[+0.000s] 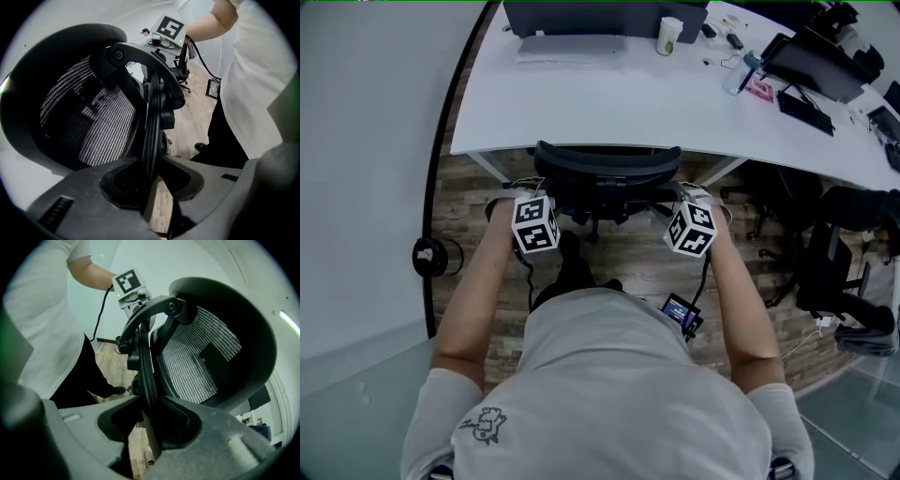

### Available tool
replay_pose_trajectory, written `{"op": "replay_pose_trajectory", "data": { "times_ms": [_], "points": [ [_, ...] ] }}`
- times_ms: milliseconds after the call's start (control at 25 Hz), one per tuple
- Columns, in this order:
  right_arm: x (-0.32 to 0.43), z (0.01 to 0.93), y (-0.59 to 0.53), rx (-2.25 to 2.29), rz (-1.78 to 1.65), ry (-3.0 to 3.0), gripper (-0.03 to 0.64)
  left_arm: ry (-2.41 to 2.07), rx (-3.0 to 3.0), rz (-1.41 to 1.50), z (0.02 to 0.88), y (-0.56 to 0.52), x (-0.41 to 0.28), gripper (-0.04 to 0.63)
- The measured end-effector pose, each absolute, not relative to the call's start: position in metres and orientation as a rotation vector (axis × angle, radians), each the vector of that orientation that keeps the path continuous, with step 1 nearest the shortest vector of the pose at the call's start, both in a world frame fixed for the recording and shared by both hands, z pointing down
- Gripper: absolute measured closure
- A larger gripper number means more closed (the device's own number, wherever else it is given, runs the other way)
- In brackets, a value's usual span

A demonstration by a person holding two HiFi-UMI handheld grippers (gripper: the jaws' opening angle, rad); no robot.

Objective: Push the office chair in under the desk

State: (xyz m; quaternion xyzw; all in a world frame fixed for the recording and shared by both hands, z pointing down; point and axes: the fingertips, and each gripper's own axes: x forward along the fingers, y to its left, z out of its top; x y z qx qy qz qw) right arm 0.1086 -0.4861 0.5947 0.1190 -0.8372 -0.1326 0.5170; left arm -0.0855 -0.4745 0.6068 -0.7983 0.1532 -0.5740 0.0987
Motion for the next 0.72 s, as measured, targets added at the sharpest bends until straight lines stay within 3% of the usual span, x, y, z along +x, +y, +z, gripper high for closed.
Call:
{"op": "replay_pose_trajectory", "data": {
  "times_ms": [720],
  "points": [
    [0.087,0.595,-0.567,0.303,-0.319,-2.000,0.483,0.443,-2.358,-1.684,0.607,-0.555,-0.107,0.468]
  ]
}}
